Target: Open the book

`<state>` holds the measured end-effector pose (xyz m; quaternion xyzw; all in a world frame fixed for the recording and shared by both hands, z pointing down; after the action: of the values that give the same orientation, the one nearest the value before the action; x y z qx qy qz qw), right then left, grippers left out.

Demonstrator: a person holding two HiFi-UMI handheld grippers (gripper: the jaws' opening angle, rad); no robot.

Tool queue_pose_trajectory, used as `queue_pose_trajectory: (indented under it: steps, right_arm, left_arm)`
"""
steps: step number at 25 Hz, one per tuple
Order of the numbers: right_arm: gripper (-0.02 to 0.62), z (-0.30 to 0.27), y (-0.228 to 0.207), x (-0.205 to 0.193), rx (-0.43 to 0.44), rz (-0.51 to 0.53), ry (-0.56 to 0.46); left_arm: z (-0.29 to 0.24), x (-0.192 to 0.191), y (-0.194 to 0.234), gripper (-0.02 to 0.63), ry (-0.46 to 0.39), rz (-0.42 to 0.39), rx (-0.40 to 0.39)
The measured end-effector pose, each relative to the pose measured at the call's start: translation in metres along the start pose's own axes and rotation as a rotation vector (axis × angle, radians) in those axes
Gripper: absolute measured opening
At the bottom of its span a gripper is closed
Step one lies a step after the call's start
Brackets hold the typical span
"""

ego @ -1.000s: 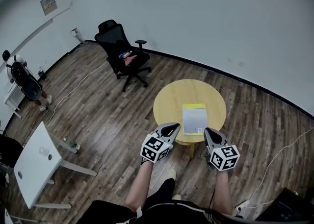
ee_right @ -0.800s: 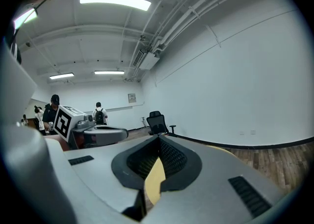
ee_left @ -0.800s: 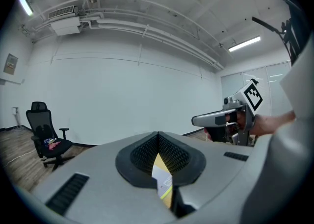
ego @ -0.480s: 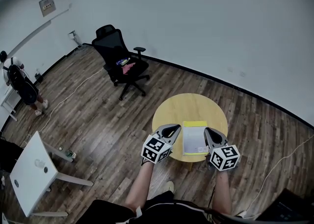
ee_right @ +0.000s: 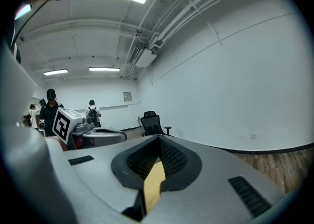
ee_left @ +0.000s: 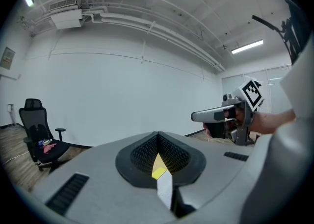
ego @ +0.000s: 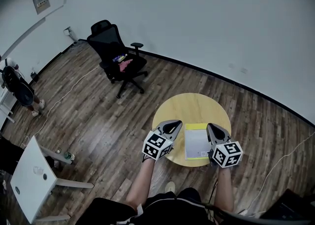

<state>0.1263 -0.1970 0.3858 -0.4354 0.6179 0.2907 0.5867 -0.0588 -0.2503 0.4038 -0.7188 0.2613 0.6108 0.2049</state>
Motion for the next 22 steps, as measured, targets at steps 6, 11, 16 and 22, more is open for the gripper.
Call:
queue_pose_trajectory:
  steps: [6, 11, 16, 22]
  right_arm:
    - [0.005, -0.005, -0.007, -0.008, -0.014, -0.013, 0.018]
    - [0.005, -0.009, -0.012, -0.012, 0.001, -0.024, 0.035]
    - [0.005, -0.009, -0.016, -0.022, 0.017, -0.032, 0.061]
    - [0.005, -0.011, -0.02, -0.052, 0.042, -0.063, 0.127]
  left_arm:
    - [-0.008, -0.011, 0.0, 0.0, 0.024, 0.008, -0.023]
    - [-0.012, -0.014, 0.002, 0.0, 0.031, 0.019, -0.006]
    - [-0.013, -0.027, -0.001, 0.0, 0.053, 0.042, 0.017]
    - [-0.014, -0.056, -0.008, 0.0, 0.106, 0.084, 0.035]
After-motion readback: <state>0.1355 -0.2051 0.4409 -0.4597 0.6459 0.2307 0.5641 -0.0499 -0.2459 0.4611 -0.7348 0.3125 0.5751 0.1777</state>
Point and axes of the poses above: the fingertips, and each gripper's own axes: z backward along the fingers, y to its left, x out of its top, the point moved 6 cm from there along z, backward along the fingers, and after that the axes turned 5 degrees about x, right-handed, at the moved point
